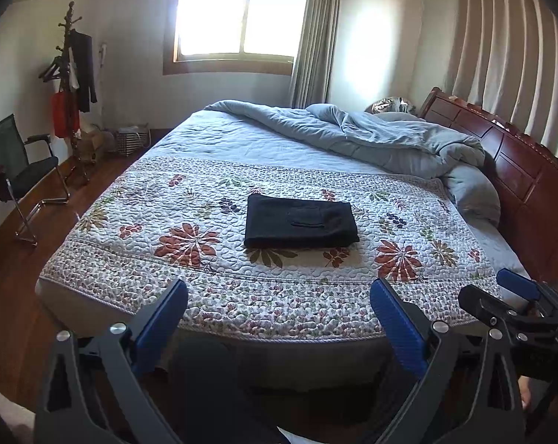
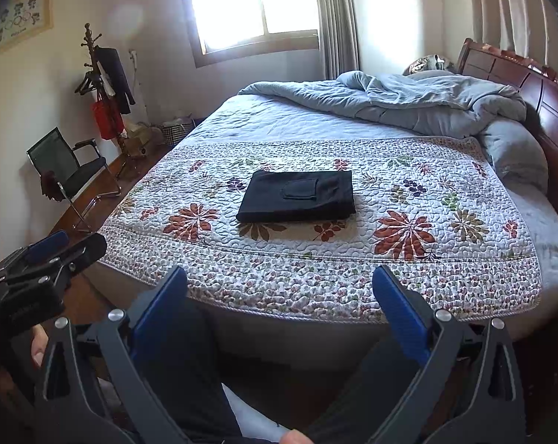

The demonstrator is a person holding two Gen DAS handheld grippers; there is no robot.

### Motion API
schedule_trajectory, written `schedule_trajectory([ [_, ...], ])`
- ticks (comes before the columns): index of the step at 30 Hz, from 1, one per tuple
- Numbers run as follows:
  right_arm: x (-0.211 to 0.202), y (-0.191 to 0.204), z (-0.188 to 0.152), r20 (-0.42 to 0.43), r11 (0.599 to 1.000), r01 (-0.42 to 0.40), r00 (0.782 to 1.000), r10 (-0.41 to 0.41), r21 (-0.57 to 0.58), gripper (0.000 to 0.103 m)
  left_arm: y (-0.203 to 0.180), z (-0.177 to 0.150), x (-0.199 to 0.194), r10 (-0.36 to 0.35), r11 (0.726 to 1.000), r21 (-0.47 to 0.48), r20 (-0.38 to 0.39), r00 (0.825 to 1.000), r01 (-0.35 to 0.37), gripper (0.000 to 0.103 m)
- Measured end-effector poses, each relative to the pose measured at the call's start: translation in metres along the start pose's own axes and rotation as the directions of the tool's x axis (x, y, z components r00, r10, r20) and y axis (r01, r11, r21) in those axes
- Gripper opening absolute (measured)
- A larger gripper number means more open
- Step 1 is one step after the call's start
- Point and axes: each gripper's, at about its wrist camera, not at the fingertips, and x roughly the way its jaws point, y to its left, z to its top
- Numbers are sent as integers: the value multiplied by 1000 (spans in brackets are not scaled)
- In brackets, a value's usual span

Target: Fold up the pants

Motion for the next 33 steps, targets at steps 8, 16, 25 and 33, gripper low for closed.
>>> schedule_trajectory([
  [8, 4, -2, -1, -8, 1000, -1, 1000, 1, 2, 100, 0, 0, 5, 4, 1000, 5, -5, 1000, -4, 99],
  [16, 9, -8, -1, -14, 1000, 2, 1000, -2, 12, 100, -2, 1, 8, 3, 1000, 2, 0, 1000, -3, 99],
  [25, 9, -12, -1, -8, 1000, 3, 1000, -3, 25, 100, 0, 0, 7, 1, 1000, -10, 21, 1000, -1, 99],
  [33, 7, -15, -1, -2, 1000, 7, 1000, -7, 31, 100, 0, 1, 8, -4, 1000, -10, 18, 1000, 4, 99],
])
